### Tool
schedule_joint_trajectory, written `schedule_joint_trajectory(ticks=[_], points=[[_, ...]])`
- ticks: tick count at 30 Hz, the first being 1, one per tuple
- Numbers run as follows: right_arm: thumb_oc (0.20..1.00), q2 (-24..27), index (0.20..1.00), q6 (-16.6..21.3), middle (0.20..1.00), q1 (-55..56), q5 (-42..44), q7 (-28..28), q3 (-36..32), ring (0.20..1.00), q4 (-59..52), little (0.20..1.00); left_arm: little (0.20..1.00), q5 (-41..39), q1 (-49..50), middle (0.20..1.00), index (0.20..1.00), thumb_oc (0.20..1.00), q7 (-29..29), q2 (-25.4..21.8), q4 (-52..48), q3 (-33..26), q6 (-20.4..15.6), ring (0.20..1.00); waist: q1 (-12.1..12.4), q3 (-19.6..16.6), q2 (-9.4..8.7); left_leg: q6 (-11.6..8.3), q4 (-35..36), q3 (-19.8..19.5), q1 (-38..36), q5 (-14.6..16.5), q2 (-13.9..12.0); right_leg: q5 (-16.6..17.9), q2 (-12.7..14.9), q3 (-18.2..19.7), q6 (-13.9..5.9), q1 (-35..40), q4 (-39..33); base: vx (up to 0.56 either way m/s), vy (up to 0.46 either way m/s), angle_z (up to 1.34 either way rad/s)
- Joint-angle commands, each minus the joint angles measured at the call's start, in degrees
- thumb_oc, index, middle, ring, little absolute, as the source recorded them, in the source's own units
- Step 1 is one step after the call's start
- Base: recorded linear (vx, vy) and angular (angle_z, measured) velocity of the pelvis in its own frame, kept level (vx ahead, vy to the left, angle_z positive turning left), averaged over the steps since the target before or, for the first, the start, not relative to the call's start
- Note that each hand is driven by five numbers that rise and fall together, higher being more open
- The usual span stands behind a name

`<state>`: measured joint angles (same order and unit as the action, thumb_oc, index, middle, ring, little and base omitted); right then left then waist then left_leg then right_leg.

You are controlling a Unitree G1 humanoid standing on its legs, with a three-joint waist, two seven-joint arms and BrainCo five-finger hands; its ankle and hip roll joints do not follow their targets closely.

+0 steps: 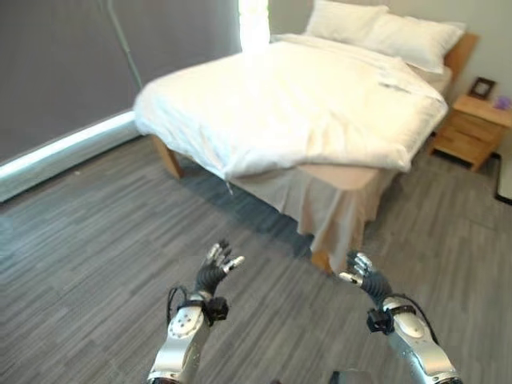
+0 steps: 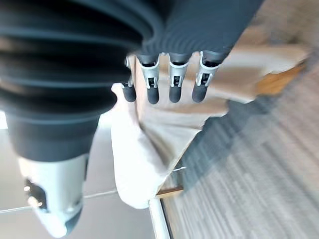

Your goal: Making the bed.

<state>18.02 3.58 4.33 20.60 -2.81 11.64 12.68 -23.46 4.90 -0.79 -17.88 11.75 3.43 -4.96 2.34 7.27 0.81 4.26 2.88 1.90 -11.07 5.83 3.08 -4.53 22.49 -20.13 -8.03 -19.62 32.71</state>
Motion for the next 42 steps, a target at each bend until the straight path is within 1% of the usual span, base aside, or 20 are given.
schedule_joint_trajectory(ticks=[1,3,5,6,7,8,9,10,12,14,17,18,23,26,33,34,36,38,41,42], points=[[1.0,-0.18,1.0,2.08,1.0,-2.29,0.22,0.19,-3.81,1.0,-2.64,1.0,1.0,2.33,1.76,1.0,1.0,1.0,1.26,-3.6,-3.2,0.58,-2.76,1.0,0.91,1.16,-3.04,-4.85,2.12,3.11,0.16,-6.08,-3.31,18.2,-3.97,1.91,-4.05,14.8,-25.96,0.53,-0.34,0.84],[1.0,-0.46,1.0,2.0,1.0,-2.32,0.73,0.57,-3.72,1.0,-2.75,1.0,1.0,3.48,0.64,1.0,1.0,1.0,0.53,-3.93,-2.52,0.49,-2.95,1.0,0.17,0.46,-3.62,-6.83,2.12,3.17,-1.17,-4.99,-5.06,19.77,-6.29,3.1,-5.77,14.32,-33.88,0.53,-0.317,0.58],[1.0,1.14,1.0,2.4,1.0,-3.55,-0.25,-0.13,-3.37,1.0,-5.15,1.0,1.0,3.25,-1.0,1.0,1.0,1.0,0.38,-3.16,-1.69,0.22,-3.6,1.0,0.42,-0.51,-3.8,-9.38,-0.26,2.63,-2.69,-7.7,-8.86,18.23,-8.83,2.16,-4.49,15.83,-33.31,0.55,-0.368,0.77],[1.0,1.17,1.0,2.38,1.0,-3.52,-0.25,-0.13,-3.39,1.0,-5.18,1.0,1.0,3.24,-1.02,1.0,1.0,1.0,0.39,-3.13,-1.67,0.24,-3.61,1.0,0.34,-0.52,-3.71,-9.45,-0.4,2.52,-2.61,-7.61,-8.98,18.15,-8.91,2.03,-4.43,15.87,-33.29,0.37,-0.397,0.49],[1.0,3.25,1.0,3.35,1.0,-4.19,-0.84,0.33,-4.48,1.0,-6.28,1.0,1.0,2.01,-2.39,1.0,1.0,1.0,0.1,-2.45,-0.69,0.56,-3.89,1.0,0.17,0.13,-3.45,-12.22,-10.45,2.3,1.23,-12.85,-12.46,15.24,-11.26,1.56,-1.98,18.15,-33.83,0.2,-0.364,0.2],[1.0,3.84,1.0,3.79,1.0,-4.52,-0.26,1.05,-4.74,1.0,-6.64,1.0,1.0,0.64,-3.18,1.0,1.0,1.0,0.17,-2.09,-0.55,1.0,-3.75,1.0,0.23,1.01,-4.08,-12.64,-18.76,2.59,5.38,-15.09,-13.89,14.07,-11.73,0.94,-0.45,19.52,-34.47,0.19,-0.36,-0.16],[1.0,3.82,1.0,3.79,1.0,-4.56,-0.26,1.04,-4.76,1.0,-6.63,1.0,1.0,0.63,-3.24,1.0,1.0,1.0,0.17,-2.12,-0.53,1.0,-3.75,1.0,-0.03,0.79,-4.23,-12.6,-18.91,2.31,5.92,-15.22,-13.73,14.17,-11.55,0.71,-0.44,19.26,-34.5,0.16,-0.382,-0.32],[1.0,4.83,1.0,4.16,1.0,-4.32,1.14,1.6,-5.72,1.0,-6.84,1.0,1.0,-1.3,-3.95,1.0,1.0,1.0,0.88,-1.62,-0.9,1.82,-3.65,1.0,0.99,2.62,-5.51,-11.35,-28.75,1.5,10.26,-16.07,-13.02,12.49,-13.06,0.97,1.76,22.74,-36.54,0.12,-0.249,-0.41],[1.0,5.43,1.0,4.18,1.0,-4.47,1.22,1.99,-6.35,1.0,-6.74,1.0,1.0,-1.46,-4.23,1.0,1.0,1.0,0.96,-1.5,-1.02,2.34,-3.54,1.0,1.25,2.95,-5.96,-10.72,-30.03,0.51,12.84,-15.23,-11.53,11.64,-13.25,1.44,1.99,23.67,-37.0,0.25,-0.21,-0.11],[1.0,6.56,1.0,3.79,1.0,-3.69,0.99,2.31,-8.07,1.0,-6.69,1.0,1.0,-2.5,-4.9,1.0,1.0,1.0,1.93,-1.35,-1.4,3.08,-3.46,1.0,1.17,2.52,-5.87,-10.41,-21.88,1.9,16.09,-12.91,-11.39,10.53,-12.76,2.62,1.18,25.58,-37.38,0.36,-0.056,-0.32],[1.0,6.57,1.0,3.77,1.0,-3.62,0.99,2.3,-8.1,1.0,-6.74,1.0,1.0,-2.52,-4.87,1.0,1.0,1.0,1.95,-1.34,-1.39,3.12,-3.48,1.0,1.43,2.68,-5.91,-10.41,-21.5,2.19,15.56,-12.95,-11.36,10.46,-12.69,2.85,1.15,25.78,-37.36,0.15,0.046,-0.54],[1.0,6.65,1.0,3.9,1.0,-2.36,-0.13,2.54,-8.71,1.0,-6.2,1.0,1.0,-1.73,-4.94,1.0,1.0,1.0,1.78,-1.4,-1.19,4.34,-3.75,1.0,1.76,0.82,-4.3,-11.05,-6.02,1.02,14.89,-12.56,-10.84,8.53,-12.96,3.97,-0.22,26.63,-37.62,0.33,0.117,-0.75],[1.0,5.81,1.0,2.88,1.0,-2.73,-3.04,2.33,-8.37,1.0,-4.95,1.0,1.0,-3.27,-3.85,1.0,1.0,1.0,2.65,-1.07,-1.14,5.52,-3.59,1.0,0.41,-1.51,-2.29,-10.94,1.43,-0.5,8.22,-11.19,-9.21,8.53,-11.77,6.22,-1.14,27.26,-37.22,0.28,0.199,-0.76],[1.0,5.45,1.0,2.37,1.0,-2.52,-5.0,1.91,-8.19,1.0,-4.73,1.0,1.0,-4.5,-2.13,1.0,1.0,1.0,3.16,-1.59,-1.65,4.79,-3.22,1.0,0.7,-2.3,-2.86,-9.77,2.12,0.39,7.22,-9.69,-7.99,9.21,-10.56,7.57,-1.94,26.98,-37.34,0.14,0.18,-0.35],[1.0,11.5,1.0,0.87,1.0,-9.25,-17.4,2.48,-6.45,1.0,-2.85,1.0,1.0,-5.22,2.07,1.0,1.0,1.0,5.49,-2.76,-2.96,4.08,-2.7,1.0,4.36,-2.17,-4.98,-7.86,2.12,0.45,7.74,-7.75,-6.02,10.67,-8.74,7.71,-3.53,25.85,-37.45,0.05,0.109,0.04],[1.0,14.96,1.0,0.5,1.0,-14.58,-22.25,3.24,-5.11,1.0,-1.39,1.0,1.0,-5.14,3.41,1.0,1.0,1.0,6.31,-3.2,-3.26,4.56,-2.56,1.0,5.68,-1.87,-5.72,-7.63,2.12,0.21,8.38,-7.46,-5.47,11.22,-8.34,7.23,-4.01,25.52,-37.63,0.01,0.052,0.17],[1.0,14.96,1.0,0.51,1.0,-14.61,-22.25,3.25,-5.09,1.0,-1.37,1.0,1.0,-5.14,3.41,1.0,1.0,1.0,6.31,-3.2,-3.26,4.54,-2.56,1.0,5.64,-1.94,-5.74,-7.63,2.12,0.2,8.47,-7.48,-5.46,11.23,-8.34,7.22,-4.01,25.44,-37.62,0.01,0.042,0.27],[1.0,21.39,1.0,-0.52,1.0,-26.35,-32.22,5.74,-0.61,1.0,2.63,1.0,1.0,-6.74,4.25,1.0,1.0,1.0,7.68,-4.14,-3.97,7.0,-2.33,1.0,7.81,-1.45,-6.71,-7.44,2.12,-0.45,9.81,-7.49,-4.98,11.92,-8.1,6.47,-4.47,24.71,-37.71,0.0,0.077,0.04],[1.0,22.02,1.0,-1.68,1.0,-33.61,-33.21,8.19,2.55,1.0,9.54,1.0,1.0,-7.41,3.92,1.0,1.0,1.0,7.69,-4.82,-4.32,8.98,-2.31,1.0,9.14,-1.16,-7.16,-7.4,2.12,-1.28,10.5,-7.69,-4.75,12.08,-8.12,5.67,-4.55,24.63,-37.71,-0.02,0.03,0.2],[1.0,22.28,1.0,-3.12,1.0,-42.3,-34.6,8.82,6.89,1.0,14.57,1.0,1.0,-8.08,3.62,1.0,1.0,1.0,7.36,-5.66,-4.76,9.97,-1.88,1.0,10.3,-0.67,-7.74,-7.46,2.12,-1.75,11.19,-7.98,-4.61,12.61,-8.27,5.15,-4.68,24.27,-37.71,-0.02,0.016,0.19]])
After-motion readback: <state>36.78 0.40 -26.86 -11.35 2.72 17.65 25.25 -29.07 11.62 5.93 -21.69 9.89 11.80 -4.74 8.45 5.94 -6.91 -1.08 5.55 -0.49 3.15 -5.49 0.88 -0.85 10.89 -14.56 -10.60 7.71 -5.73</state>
